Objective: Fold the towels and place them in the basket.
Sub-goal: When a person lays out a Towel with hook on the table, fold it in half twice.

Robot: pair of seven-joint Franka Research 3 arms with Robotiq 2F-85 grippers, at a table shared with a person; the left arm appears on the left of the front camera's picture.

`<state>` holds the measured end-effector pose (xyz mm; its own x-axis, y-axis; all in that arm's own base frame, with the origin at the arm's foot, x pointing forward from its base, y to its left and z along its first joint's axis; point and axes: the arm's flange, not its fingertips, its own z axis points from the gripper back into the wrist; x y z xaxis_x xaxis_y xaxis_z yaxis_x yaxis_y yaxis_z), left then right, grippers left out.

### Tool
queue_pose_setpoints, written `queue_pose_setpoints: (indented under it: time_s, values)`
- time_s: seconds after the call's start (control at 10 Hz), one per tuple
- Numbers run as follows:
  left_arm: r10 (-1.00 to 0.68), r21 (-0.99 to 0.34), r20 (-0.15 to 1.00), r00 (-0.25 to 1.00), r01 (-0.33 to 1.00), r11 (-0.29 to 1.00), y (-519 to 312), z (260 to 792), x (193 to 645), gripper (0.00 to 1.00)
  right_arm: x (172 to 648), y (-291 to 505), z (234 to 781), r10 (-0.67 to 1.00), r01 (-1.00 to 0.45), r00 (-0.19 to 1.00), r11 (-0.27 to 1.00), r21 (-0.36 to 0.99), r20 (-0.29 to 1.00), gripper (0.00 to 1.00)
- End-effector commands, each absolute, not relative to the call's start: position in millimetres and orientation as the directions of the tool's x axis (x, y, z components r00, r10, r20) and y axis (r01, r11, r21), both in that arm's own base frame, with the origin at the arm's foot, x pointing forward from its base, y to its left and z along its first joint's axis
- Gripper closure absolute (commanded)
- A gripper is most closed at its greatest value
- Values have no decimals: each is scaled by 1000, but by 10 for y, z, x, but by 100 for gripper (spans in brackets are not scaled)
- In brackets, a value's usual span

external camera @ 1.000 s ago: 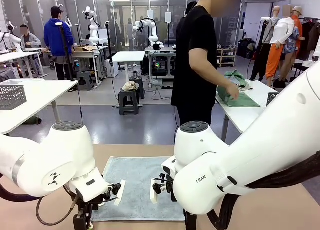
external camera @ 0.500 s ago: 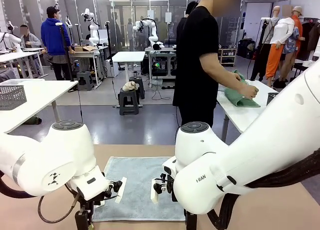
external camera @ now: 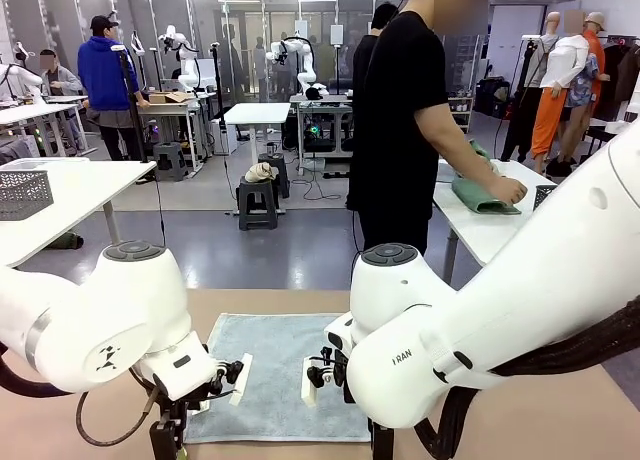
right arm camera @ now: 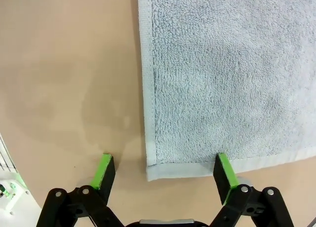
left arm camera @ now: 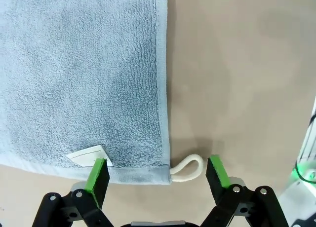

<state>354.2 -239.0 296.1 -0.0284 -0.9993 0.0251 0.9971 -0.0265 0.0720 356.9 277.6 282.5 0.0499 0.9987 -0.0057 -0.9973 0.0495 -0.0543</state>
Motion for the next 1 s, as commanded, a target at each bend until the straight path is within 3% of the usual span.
queue_pose_setpoints:
  time_s: [0.0, 0.3, 0.4, 0.5, 0.6, 0.7, 0.8, 0.9]
  values:
    - [-1000, 105, 15, -13, 994, -11, -2395, 2859, 3546, 0, 3605, 2796, 2754, 998, -996, 61, 61, -64, 10, 0]
    - [-1000, 105, 17, -10, 994, -8, -2394, 2837, 3559, 0, 3608, 2788, 2744, 998, -996, 61, 62, -64, 12, 0]
    - [-1000, 113, 9, -13, 994, -12, -2402, 2849, 3558, 20, 3607, 2789, 2751, 998, -996, 58, 59, -72, 13, 20]
    - [-1000, 127, 1, -12, 992, -12, -2408, 2872, 3557, 20, 3611, 2791, 2759, 998, -996, 60, 61, -67, 16, 20]
    - [-1000, 135, -3, -10, 991, -11, -2410, 2887, 3562, 39, 3612, 2795, 2770, 998, -996, 60, 61, -72, 16, 40]
    - [-1000, 138, -7, -12, 990, -12, -2416, 2898, 3563, 25, 3611, 2795, 2780, 998, -995, 60, 62, -83, 24, 25]
    - [-1000, 142, -20, -14, 990, -16, -2421, 2904, 3566, 59, 3613, 2791, 2785, 998, -994, 63, 65, -87, 28, 59]
    - [-1000, 144, -24, -15, 989, -18, -2415, 2908, 3569, 44, 3615, 2790, 2787, 998, -994, 64, 67, -90, 29, 45]
